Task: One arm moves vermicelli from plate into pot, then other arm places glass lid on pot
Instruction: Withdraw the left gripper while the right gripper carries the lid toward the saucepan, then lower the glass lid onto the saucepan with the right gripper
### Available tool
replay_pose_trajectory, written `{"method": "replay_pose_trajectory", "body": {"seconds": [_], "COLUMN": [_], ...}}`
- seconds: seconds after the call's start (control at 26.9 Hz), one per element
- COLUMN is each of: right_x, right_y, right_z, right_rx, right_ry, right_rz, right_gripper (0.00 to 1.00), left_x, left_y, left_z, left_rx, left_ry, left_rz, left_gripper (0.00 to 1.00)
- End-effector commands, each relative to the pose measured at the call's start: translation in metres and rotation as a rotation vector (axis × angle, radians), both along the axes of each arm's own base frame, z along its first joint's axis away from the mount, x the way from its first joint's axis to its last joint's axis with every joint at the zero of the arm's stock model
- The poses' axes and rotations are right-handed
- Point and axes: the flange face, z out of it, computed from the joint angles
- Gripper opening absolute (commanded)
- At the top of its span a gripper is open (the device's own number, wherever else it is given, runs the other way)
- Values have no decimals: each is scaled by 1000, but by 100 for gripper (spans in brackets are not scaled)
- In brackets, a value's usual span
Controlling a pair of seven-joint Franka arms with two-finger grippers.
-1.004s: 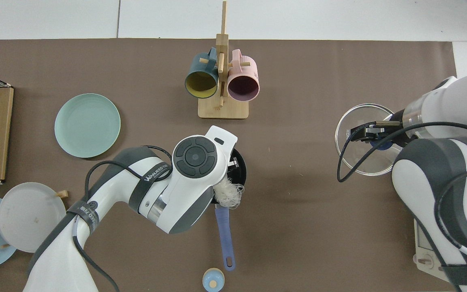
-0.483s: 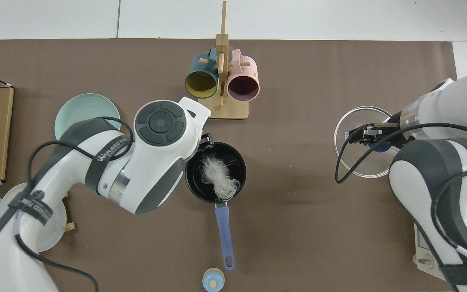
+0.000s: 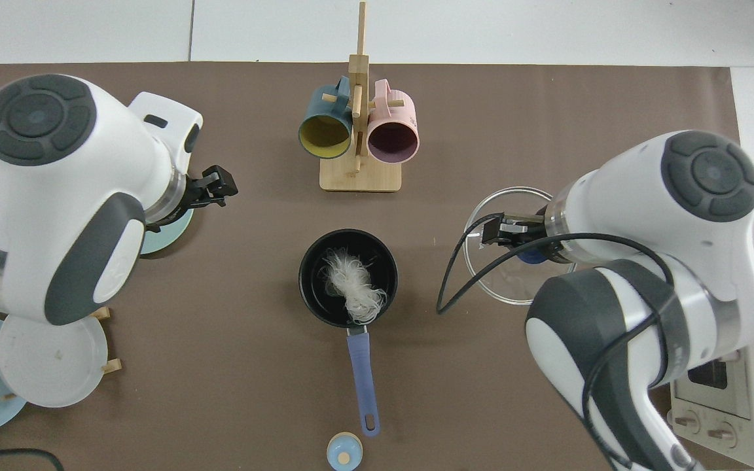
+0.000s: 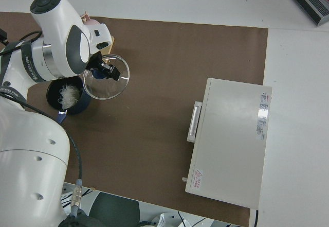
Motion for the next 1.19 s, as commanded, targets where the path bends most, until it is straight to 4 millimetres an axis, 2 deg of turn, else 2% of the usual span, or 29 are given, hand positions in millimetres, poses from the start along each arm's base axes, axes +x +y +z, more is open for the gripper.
{"method": "replay_pose_trajectory", "body": {"seconds": [0.0,0.22,0.37,0.52,0.63,0.85,1.0,1.08,1.15], "right_x": [-5,-6,-1,1,4,13,15,14,14], "right_y": [37,92,118,153,167,205,228,237,238], "right_z": [2,-3,-5,-11,-21,-29,-51,-61,-64], "right_rx": [20,23,54,62,62,77,76,79,76], "right_ry": [-3,-3,10,18,23,7,-2,-14,-12], "right_rz": [-70,-75,-112,-118,-152,-203,-216,-223,-224], "right_gripper": [0,0,0,0,0,0,0,0,0], "left_x": [-11,-22,-26,-24,-25,-32,-35,-38,-41], "left_y": [43,87,121,140,144,152,166,166,173], "left_z": [31,59,82,90,89,88,85,85,89], "left_rx": [4,32,43,-3,-64,-71,-72,-71,-70], "left_ry": [13,13,13,-2,4,43,65,83,82], "left_rz": [26,-69,-134,-127,-107,-92,-69,-88,-116], "left_gripper": [100,100,100,100,100,100,100,100,100]}}
